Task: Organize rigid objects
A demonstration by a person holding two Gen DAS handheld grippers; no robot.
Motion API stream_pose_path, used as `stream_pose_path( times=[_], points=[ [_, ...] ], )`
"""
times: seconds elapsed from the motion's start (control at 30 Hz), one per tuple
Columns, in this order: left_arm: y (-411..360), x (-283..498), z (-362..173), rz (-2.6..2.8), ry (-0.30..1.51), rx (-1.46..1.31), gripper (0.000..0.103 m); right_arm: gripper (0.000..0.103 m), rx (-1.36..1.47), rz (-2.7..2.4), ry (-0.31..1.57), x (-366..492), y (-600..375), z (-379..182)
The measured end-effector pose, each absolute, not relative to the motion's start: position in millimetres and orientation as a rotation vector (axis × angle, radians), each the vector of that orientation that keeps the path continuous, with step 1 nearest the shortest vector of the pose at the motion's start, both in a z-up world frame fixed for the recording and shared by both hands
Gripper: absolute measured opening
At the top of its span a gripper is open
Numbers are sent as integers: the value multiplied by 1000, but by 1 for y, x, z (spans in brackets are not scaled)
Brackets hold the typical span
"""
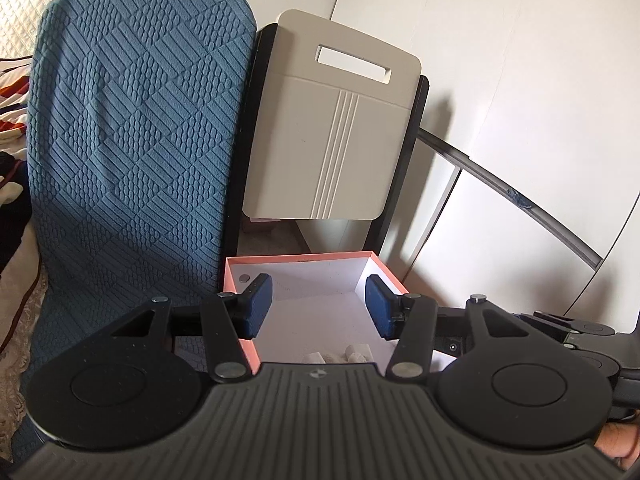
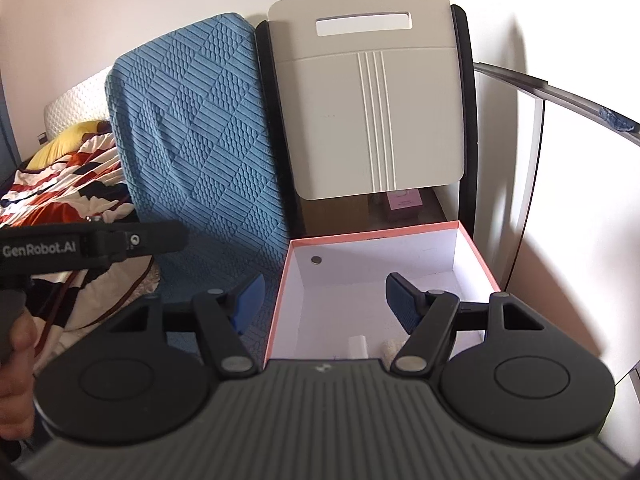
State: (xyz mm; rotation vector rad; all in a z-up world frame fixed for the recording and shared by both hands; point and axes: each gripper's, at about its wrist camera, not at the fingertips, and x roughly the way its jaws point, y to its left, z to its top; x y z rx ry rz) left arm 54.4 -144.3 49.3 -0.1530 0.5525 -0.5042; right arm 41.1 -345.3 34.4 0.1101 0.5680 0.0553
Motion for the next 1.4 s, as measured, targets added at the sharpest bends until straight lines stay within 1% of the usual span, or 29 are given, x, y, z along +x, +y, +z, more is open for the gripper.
stream_pose_path(
  times=[0.2,0.37,0.6,0.97,1.4],
  points=[
    [-134,39,49,-485,533,-135,58,70,165,34,583,17,-333,28],
    [-122,28,47,-487,530,-125,58,70,149,12,612,0,-326,19],
    [-110,11,31,-497,564,-125,58,70,142,-21,639,-17,-320,11],
    [-98,6,-7,-478,638,-118,58,70,133,-36,684,-27,-304,-6],
    [-90,7,-14,-445,646,-135,59,70,129,-58,708,-29,-305,-15]
  ],
)
